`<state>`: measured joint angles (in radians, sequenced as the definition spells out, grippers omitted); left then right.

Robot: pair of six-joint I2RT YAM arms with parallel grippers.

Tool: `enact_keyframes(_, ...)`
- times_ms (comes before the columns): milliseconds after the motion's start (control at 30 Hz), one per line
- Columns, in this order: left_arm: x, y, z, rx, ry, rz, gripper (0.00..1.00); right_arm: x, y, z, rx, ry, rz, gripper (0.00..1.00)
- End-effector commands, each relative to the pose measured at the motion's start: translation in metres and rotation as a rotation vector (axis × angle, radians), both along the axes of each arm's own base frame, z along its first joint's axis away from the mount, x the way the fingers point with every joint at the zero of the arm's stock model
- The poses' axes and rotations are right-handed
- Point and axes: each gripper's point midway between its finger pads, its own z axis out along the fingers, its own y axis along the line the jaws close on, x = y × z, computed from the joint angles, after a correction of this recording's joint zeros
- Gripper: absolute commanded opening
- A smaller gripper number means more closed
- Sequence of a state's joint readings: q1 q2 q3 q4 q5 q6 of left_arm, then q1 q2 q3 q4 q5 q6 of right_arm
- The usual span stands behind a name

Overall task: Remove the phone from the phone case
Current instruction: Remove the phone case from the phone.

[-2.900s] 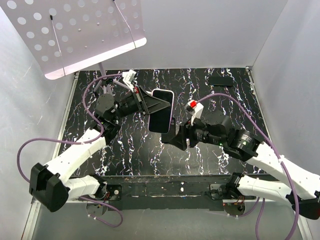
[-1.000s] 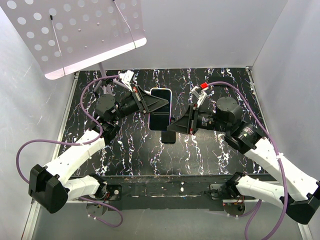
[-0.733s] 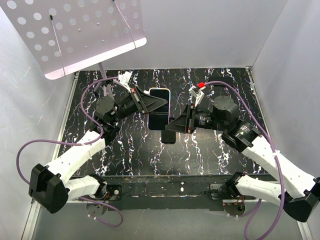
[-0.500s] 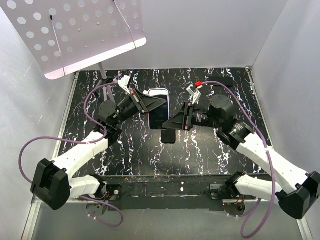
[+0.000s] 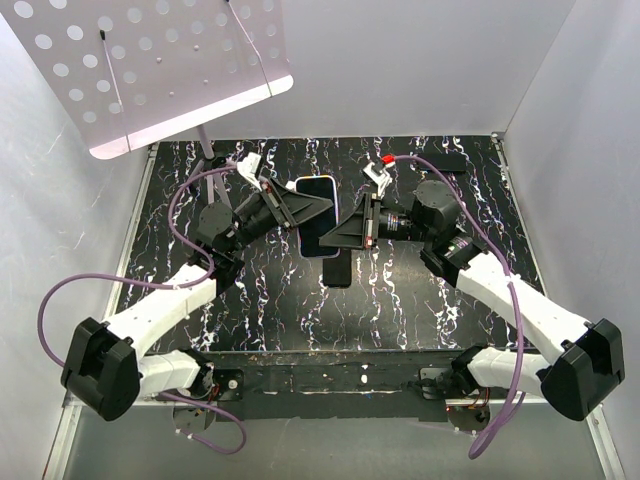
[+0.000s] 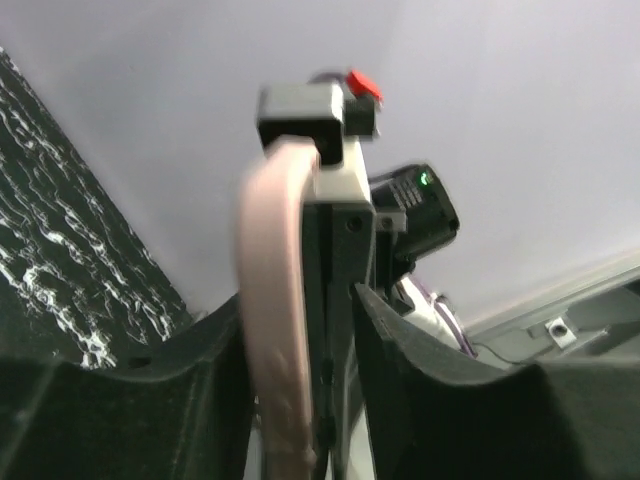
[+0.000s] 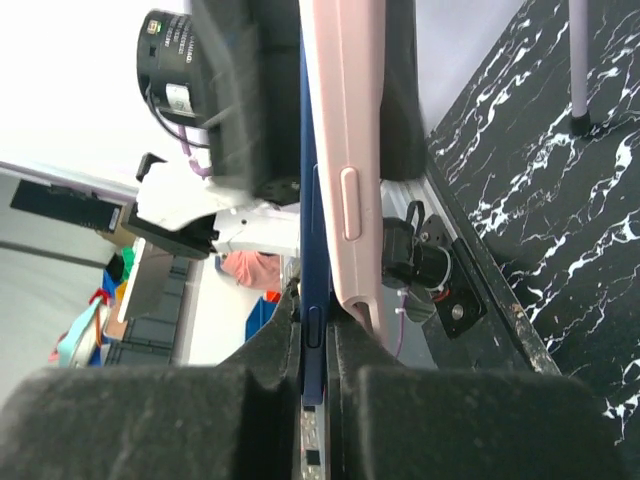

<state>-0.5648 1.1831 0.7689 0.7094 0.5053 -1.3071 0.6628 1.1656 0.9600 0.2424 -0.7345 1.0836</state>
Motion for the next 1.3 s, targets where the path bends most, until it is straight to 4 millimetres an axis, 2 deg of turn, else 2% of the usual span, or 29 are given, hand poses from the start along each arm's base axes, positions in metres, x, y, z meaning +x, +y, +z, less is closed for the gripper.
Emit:
enact_keyframes(0, -0.05, -0.003, 0.025, 0.067, -0.179, -0.125, 0.53, 0.012, -0.015, 0.037, 0.13, -0.1, -0.059, 0.01)
enact_keyframes(67, -0.047, 0.005, 0.021, 0.097, -0.2, -0.07, 0.66, 0.011, -0.027, 0.041, 0.141, -0.102, -0.073, 0.01)
enact_keyframes(167, -0.045, 0.012, 0.013, 0.09, -0.196, -0.019, 0.72, 0.008, -0.044, 0.046, 0.152, -0.114, -0.088, 0.01)
enact_keyframes(233, -0.048, 0.012, 0.009, 0.082, -0.201, -0.036, 0.67, 0.008, -0.054, 0.048, 0.158, -0.105, -0.106, 0.01)
enact_keyframes(300, -0.05, 0.009, 0.006, 0.075, -0.204, -0.069, 0.52, 0.005, -0.062, 0.054, 0.179, -0.109, -0.114, 0.01)
enact_keyframes(400, -0.056, 0.006, 0.008, 0.04, -0.223, -0.112, 0.37, 0.003, -0.07, 0.06, 0.196, -0.111, -0.125, 0.01)
enact_keyframes(600, -0.065, -0.001, 0.012, 0.034, -0.255, -0.169, 0.43, 0.001, -0.074, 0.067, 0.216, -0.114, -0.124, 0.01)
enact_keyframes(833, -0.065, -0.007, 0.006, 0.065, -0.25, -0.175, 0.26, -0.004, -0.075, 0.073, 0.251, -0.11, -0.099, 0.01)
enact_keyframes(1067, -0.06, -0.011, 0.006, 0.086, -0.24, -0.165, 0.25, -0.009, -0.075, 0.073, 0.251, -0.109, -0.076, 0.01)
enact_keyframes(1267, -0.043, -0.019, 0.003, 0.157, -0.226, -0.136, 0.24, -0.014, -0.075, 0.066, 0.255, -0.09, -0.046, 0.01)
